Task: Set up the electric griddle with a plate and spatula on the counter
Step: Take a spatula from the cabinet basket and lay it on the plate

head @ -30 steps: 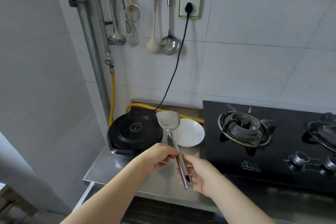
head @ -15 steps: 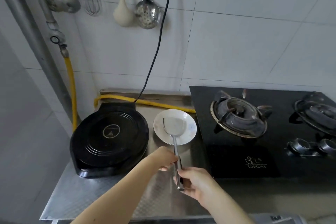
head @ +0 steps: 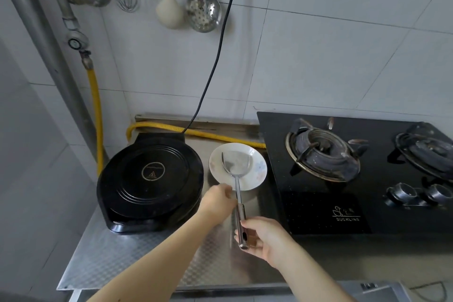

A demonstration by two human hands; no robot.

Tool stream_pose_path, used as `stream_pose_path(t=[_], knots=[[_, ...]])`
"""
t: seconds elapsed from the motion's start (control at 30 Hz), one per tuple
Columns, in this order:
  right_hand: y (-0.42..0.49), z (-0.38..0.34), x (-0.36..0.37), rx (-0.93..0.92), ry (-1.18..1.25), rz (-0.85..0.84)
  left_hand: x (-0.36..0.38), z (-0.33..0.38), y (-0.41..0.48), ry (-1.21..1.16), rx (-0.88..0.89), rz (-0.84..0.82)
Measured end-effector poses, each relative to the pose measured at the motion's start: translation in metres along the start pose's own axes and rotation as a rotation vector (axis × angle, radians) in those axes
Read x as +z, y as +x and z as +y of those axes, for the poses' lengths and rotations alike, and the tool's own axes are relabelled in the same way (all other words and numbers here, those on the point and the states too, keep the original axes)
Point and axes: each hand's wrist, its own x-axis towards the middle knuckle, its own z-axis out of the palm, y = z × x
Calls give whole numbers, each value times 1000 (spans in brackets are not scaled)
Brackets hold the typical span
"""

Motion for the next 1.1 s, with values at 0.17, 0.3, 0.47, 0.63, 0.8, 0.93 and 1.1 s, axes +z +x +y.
stream_pose_path(t=[0.17, 0.3, 0.47, 0.63, 0.8, 0.93, 1.1], knots=[[-6, -2, 1, -209, -279, 170, -43, 7, -16, 4, 290, 355], [-12, -17, 21, -767, -572, 437, -110, -23, -18, 73, 269, 623], [6, -34, 74, -667, -669, 177, -166, -101, -14, 27, -261, 609], [27, -33, 117, -528, -703, -27, -163, -144, -12, -232, -326, 366], [42, -36, 133, -521, -665, 25, -166, -153, 1, -256, -307, 366], [49, -45, 137, -519, -650, 34, -169, -152, 8, -258, -302, 377], [51, -45, 143, -513, -658, 62, -174, -153, 16, -263, -296, 360]])
